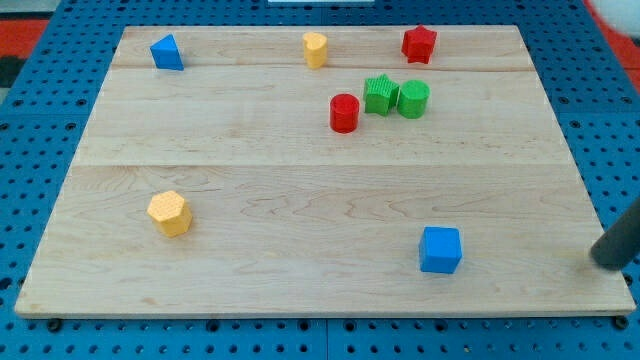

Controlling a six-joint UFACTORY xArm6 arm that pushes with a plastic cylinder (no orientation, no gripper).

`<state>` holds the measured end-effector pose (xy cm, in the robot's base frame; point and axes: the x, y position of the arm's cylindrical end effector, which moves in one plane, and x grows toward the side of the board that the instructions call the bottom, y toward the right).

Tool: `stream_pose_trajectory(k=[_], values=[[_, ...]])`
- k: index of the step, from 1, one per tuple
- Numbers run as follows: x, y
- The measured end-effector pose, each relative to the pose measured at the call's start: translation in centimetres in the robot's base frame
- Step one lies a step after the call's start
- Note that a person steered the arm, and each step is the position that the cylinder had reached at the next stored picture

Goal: Move the blue cube below the triangle

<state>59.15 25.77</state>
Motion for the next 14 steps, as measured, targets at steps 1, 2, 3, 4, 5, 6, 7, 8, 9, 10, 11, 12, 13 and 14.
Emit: stream_pose_trajectory(k=[1, 2, 3, 4, 5, 6, 7, 8, 9, 10, 11, 12, 13, 14], values=[[1.6, -8.1], [-2.0, -11.7], [-3.2, -16.0], [-3.3, -21.1], [-4.0, -22.3], [-5.8, -22.6], [-9.1, -23.0], [-11.7, -26.7], [-14.5, -29.5], [-19.9, -29.9], [-23.5, -33.0], [-28.2, -33.8], [-33.5, -33.8], [-35.3, -34.4]])
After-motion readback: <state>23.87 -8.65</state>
